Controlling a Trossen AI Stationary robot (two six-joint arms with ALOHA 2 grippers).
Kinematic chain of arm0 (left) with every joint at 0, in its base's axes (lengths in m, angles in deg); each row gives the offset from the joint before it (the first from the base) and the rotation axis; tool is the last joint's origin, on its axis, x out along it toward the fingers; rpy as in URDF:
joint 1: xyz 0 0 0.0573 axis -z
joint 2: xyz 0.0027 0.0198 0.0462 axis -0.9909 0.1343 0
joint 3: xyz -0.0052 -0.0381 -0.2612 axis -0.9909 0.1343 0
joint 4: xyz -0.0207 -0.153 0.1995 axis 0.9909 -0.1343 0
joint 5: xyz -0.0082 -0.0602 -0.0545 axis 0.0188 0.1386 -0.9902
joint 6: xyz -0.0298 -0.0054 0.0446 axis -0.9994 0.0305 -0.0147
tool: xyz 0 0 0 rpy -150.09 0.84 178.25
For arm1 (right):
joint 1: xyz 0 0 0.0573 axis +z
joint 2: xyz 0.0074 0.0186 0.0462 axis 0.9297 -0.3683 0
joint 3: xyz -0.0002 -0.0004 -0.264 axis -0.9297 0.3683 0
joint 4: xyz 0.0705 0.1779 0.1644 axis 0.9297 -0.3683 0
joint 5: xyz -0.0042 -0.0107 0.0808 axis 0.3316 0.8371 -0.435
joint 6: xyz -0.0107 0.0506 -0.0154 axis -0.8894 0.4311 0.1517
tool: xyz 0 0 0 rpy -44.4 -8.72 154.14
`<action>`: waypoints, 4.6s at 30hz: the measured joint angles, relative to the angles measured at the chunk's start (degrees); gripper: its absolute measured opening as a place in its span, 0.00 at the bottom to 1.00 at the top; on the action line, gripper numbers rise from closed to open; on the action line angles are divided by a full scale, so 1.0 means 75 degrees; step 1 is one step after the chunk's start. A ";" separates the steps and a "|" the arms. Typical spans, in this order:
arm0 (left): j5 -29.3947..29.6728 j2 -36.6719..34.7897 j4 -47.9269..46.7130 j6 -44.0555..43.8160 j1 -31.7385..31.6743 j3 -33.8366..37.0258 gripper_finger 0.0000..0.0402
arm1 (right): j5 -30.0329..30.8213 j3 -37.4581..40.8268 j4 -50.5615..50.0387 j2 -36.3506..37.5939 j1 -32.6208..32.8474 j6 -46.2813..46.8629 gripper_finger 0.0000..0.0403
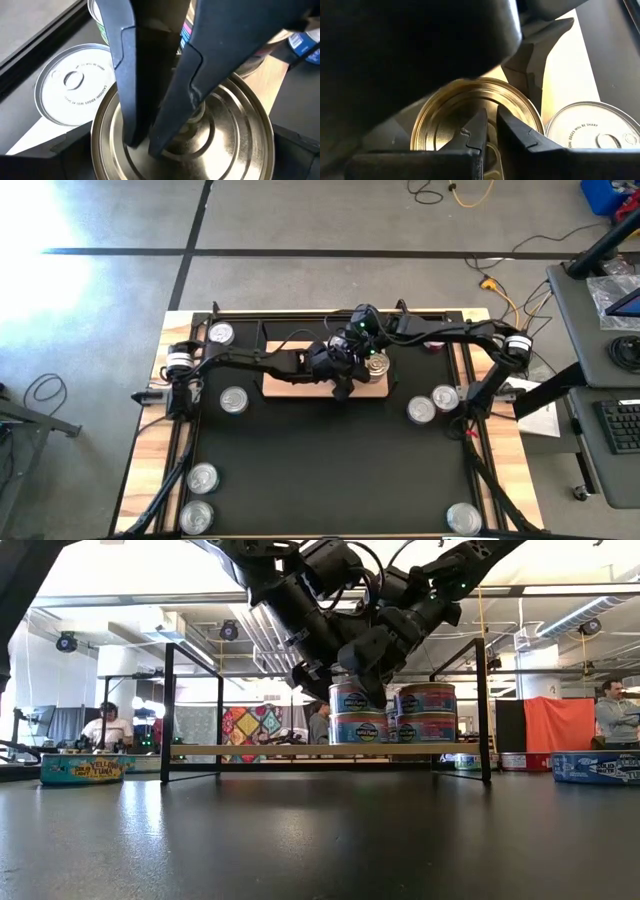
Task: Stack canned seafood by type on shelf
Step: Stack the bottom right blue tuna can on the blue tuna can
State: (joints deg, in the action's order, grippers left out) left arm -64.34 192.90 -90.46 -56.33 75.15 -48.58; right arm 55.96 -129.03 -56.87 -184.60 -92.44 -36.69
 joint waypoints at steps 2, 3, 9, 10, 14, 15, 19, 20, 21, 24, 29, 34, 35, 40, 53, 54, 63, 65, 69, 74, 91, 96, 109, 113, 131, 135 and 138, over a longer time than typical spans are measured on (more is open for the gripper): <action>-0.0015 -0.0035 -0.0148 0.0035 0.0017 0.0000 1.00 | 0.0077 0.0002 0.0015 -0.0022 0.0005 -0.0039 0.08; -0.0014 -0.0054 -0.0176 0.0042 0.0017 0.0000 1.00 | 0.0147 0.0009 0.0010 -0.0026 0.0008 -0.0053 0.08; -0.0149 -0.0139 -0.0277 0.0248 0.0014 0.0012 1.00 | 0.0336 0.0134 0.0057 -0.0076 0.0009 -0.0112 0.08; -0.0225 -0.0159 -0.0311 0.0267 0.0014 0.0012 1.00 | 0.0339 0.0173 0.0077 -0.0077 0.0009 -0.0121 0.08; -0.0320 -0.0221 -0.0445 0.0310 0.0017 0.0012 1.00 | 0.0340 0.0324 0.0111 -0.0079 0.0017 -0.0119 0.08; -0.0351 -0.0240 -0.0471 0.0327 0.0017 0.0012 1.00 | 0.0339 0.0342 0.0121 -0.0082 0.0017 -0.0108 0.08; -0.0562 -0.0334 -0.0569 0.0362 0.0023 0.0017 1.00 | 0.0330 0.0353 0.0125 -0.0082 0.0017 -0.0022 0.08; -0.0604 -0.0357 -0.0591 0.0375 0.0028 0.0020 1.00 | 0.0327 0.0353 0.0125 -0.0082 0.0017 -0.0019 0.08; -0.0633 -0.0362 -0.0594 0.0400 0.0028 0.0026 1.00 | 0.0330 0.0353 0.0125 -0.0082 0.0020 -0.0019 0.08; -0.0704 -0.0385 -0.0597 0.0417 0.0040 0.0026 1.00 | 0.0330 0.0357 0.0121 -0.0082 0.0017 -0.0013 0.08; -0.1060 -0.0386 -0.0651 0.0441 -0.0020 0.0026 1.00 | 0.0333 0.0358 0.0111 -0.0082 0.0017 0.0013 0.08; -0.1178 -0.0395 -0.0792 0.0441 -0.0101 0.0012 1.00 | 0.0338 0.0358 0.0119 -0.0082 0.0015 0.0013 0.08; -0.1185 -0.0398 -0.0811 0.0441 -0.0116 0.0012 1.00 | 0.0340 0.0358 0.0122 -0.0082 0.0015 0.0013 0.08; -0.1180 -0.0398 -0.0850 0.0880 -0.0126 0.0012 1.00 | 0.0379 0.0361 0.0125 -0.0082 0.0012 0.0010 0.08; -0.0831 -0.0392 -0.0918 0.0920 -0.0100 0.0009 0.92 | 0.0413 0.0361 0.0137 -0.0082 0.0003 0.0092 0.08; -0.0829 -0.0392 -0.0919 0.0900 -0.0100 0.0009 0.92 | 0.0413 0.0361 0.0137 -0.0082 0.0003 0.0093 0.08; -0.1040 -0.0506 -0.1185 0.0751 -0.0100 0.0009 0.94 | 0.0391 0.0361 0.0181 -0.0082 0.0003 0.0095 0.08; -0.1072 -0.0567 -0.1399 0.0703 -0.0068 0.0009 0.94 | 0.0390 0.0361 0.0175 -0.0082 0.0003 0.0089 0.08; -0.1062 -0.0693 -0.1567 0.0730 0.0039 0.0011 0.97 | 0.0382 0.0361 0.0166 -0.0082 0.0006 0.0080 0.08; -0.1067 -0.0879 -0.1619 0.0706 0.0072 0.0015 0.96 | 0.0391 0.0361 0.0076 -0.0082 0.0009 0.0017 0.08; -0.1081 -0.0743 -0.1560 0.0404 0.0116 -0.0023 0.99 | 0.0736 0.0388 -0.0360 -0.0096 -0.0033 -0.0020 0.08; -0.1112 -0.0673 -0.1678 0.0570 0.0116 0.0002 0.99 | 0.1095 0.0423 -0.0685 -0.0091 -0.0006 -0.0284 0.08; -0.0906 -0.0634 -0.1963 0.0671 0.0116 0.0023 0.99 | 0.0787 0.0109 -0.0605 0.0124 -0.0007 -0.0316 0.08; -0.0888 -0.0634 -0.1950 0.0671 0.0116 0.0023 0.99 | 0.0762 0.0050 -0.0611 0.0219 -0.0006 -0.0253 0.08; -0.0893 -0.0640 -0.1173 0.0783 0.0183 0.0015 0.99 | 0.0355 0.0006 -0.0468 0.1432 0.0133 0.0299 0.08; -0.0888 -0.0640 -0.1148 0.0782 0.0186 0.0015 0.99 | 0.0152 0.0008 -0.0410 0.1188 0.0390 0.0336 0.08; -0.0888 -0.0637 -0.1119 0.0758 0.0189 0.0015 0.99 | 0.0051 0.0010 -0.0018 0.1144 0.0616 0.0562 0.08</action>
State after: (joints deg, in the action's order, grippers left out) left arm -71.00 188.12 -98.85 -50.64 76.56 -48.48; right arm 56.34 -128.96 -57.01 -176.02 -87.82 -32.47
